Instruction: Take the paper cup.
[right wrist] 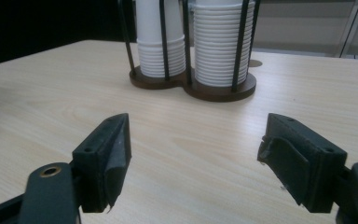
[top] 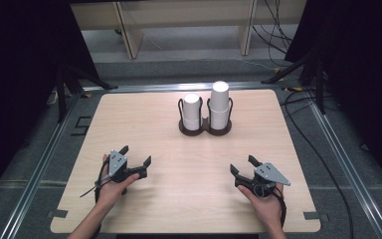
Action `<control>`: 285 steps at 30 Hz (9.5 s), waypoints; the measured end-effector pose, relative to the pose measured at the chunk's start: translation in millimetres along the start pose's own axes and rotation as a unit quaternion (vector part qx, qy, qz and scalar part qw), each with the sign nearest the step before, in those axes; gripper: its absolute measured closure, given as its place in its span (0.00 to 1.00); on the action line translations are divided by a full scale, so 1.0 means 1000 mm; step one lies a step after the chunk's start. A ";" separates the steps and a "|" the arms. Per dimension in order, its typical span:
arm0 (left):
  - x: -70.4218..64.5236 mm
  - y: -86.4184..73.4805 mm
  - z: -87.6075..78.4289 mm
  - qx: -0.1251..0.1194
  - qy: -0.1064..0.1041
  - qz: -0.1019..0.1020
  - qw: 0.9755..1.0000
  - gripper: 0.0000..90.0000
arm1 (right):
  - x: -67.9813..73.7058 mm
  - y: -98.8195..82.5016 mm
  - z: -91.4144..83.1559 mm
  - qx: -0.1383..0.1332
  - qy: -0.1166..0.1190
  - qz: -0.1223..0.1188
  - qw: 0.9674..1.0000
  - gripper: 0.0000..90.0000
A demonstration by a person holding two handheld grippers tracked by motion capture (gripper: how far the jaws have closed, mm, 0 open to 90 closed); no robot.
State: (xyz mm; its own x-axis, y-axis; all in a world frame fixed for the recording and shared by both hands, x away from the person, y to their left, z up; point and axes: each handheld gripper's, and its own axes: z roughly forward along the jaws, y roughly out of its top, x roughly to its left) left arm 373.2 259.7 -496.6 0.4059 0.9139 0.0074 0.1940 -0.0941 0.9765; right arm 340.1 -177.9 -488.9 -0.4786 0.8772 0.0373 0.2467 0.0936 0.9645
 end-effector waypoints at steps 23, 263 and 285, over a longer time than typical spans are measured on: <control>0.002 0.000 0.001 -0.012 -0.009 0.002 1.000 0.11 | 0.016 0.012 0.005 0.001 0.035 0.007 0.999 0.30; -0.046 0.051 0.207 0.079 -0.129 0.092 0.984 0.26 | 0.050 0.144 0.227 0.010 -0.009 0.005 1.000 0.41; -0.046 0.053 0.211 0.090 -0.128 0.085 0.984 0.24 | 0.051 0.149 0.226 0.028 -0.010 0.015 0.999 0.41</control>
State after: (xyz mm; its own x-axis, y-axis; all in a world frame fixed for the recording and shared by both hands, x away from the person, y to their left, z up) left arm 553.6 129.6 -490.1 0.6536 0.7514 0.0913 0.2484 -0.3268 0.9119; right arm 542.6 -13.0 -401.8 -0.4541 0.8889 0.0608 0.3074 0.0923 0.9471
